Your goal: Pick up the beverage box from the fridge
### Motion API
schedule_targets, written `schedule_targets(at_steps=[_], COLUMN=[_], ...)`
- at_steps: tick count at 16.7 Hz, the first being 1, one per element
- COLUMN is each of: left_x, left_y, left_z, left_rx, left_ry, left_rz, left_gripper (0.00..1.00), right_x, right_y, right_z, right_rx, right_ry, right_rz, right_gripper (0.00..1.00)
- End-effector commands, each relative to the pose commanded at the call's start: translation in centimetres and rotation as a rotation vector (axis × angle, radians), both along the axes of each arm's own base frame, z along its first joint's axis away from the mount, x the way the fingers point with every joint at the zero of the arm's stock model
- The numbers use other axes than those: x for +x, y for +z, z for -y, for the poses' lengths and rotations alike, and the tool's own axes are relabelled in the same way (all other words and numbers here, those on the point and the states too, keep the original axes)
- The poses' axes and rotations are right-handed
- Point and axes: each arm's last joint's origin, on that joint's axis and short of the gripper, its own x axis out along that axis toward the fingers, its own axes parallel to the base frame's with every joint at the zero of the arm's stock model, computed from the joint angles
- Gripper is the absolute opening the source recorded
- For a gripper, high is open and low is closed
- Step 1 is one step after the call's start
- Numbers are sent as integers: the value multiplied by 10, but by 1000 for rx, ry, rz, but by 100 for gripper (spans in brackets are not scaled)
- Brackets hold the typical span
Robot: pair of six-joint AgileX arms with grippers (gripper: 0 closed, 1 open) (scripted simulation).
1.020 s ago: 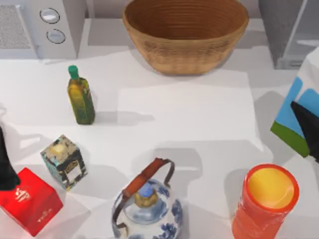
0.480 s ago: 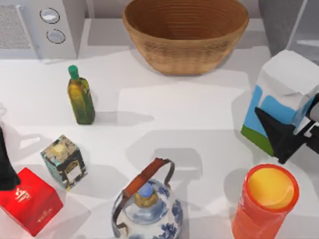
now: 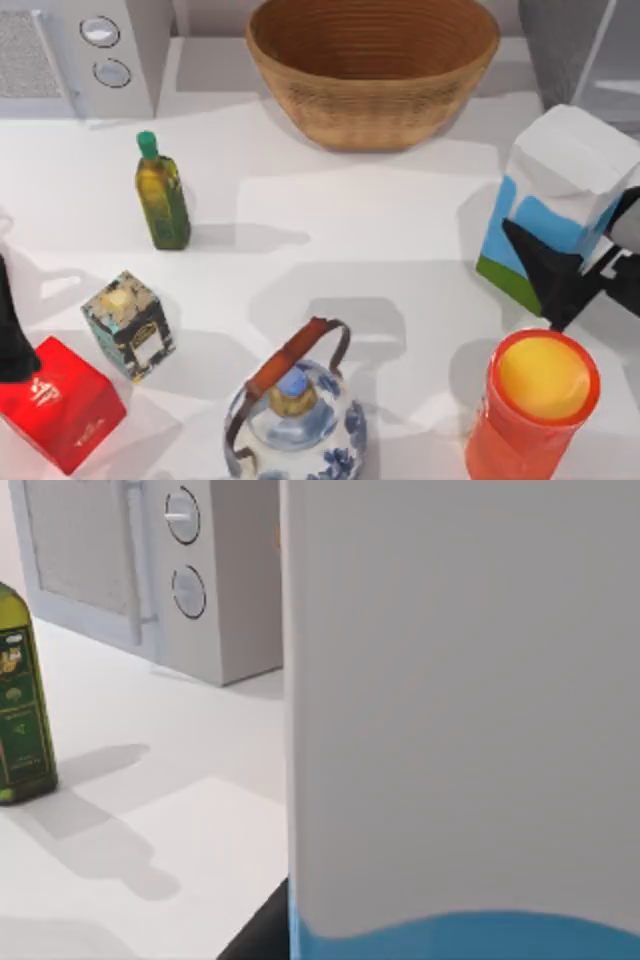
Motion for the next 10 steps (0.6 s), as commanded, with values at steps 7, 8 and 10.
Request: schedule_targets(at_steps=[7,8,10], left_x=[0,0,0], left_y=[0,0,0], left_z=[0,0,0], left_rx=[0,0,0], left_ry=[0,0,0], left_rz=[0,0,0], left_gripper=[100,100,100], right_x=[0,0,0], right_y=[0,0,0], right_z=[0,0,0], right_rx=[0,0,0], right_ry=[0,0,0], right_rz=[0,0,0], right_gripper=[68,75,90])
